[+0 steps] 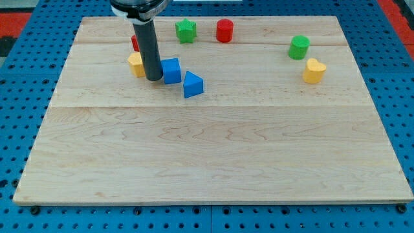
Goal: Move the triangle diagonal below the heart
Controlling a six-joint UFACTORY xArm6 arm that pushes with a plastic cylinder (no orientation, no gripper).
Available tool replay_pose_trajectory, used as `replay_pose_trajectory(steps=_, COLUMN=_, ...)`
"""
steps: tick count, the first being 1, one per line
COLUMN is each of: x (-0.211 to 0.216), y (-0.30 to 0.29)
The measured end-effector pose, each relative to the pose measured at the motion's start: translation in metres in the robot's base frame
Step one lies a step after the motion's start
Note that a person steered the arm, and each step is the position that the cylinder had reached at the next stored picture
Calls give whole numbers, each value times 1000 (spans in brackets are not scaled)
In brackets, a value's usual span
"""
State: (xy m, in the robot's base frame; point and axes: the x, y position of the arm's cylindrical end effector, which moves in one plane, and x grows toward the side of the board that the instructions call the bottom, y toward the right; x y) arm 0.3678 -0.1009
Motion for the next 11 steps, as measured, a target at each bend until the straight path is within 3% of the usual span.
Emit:
replay_pose_trajectory(steps=2, x=35, y=58)
replay_pose_trajectory(steps=4, x=41, y=165)
replay_pose_trajectory(steps=5, x=54, y=152)
replay_pose_trajectory(steps=8, x=69, y=246)
replay_pose_trajectory(steps=9, x=73, y=223)
replay_pose_trajectory(steps=10, x=72, y=141)
replay_pose_trajectory(steps=11, x=42, y=79)
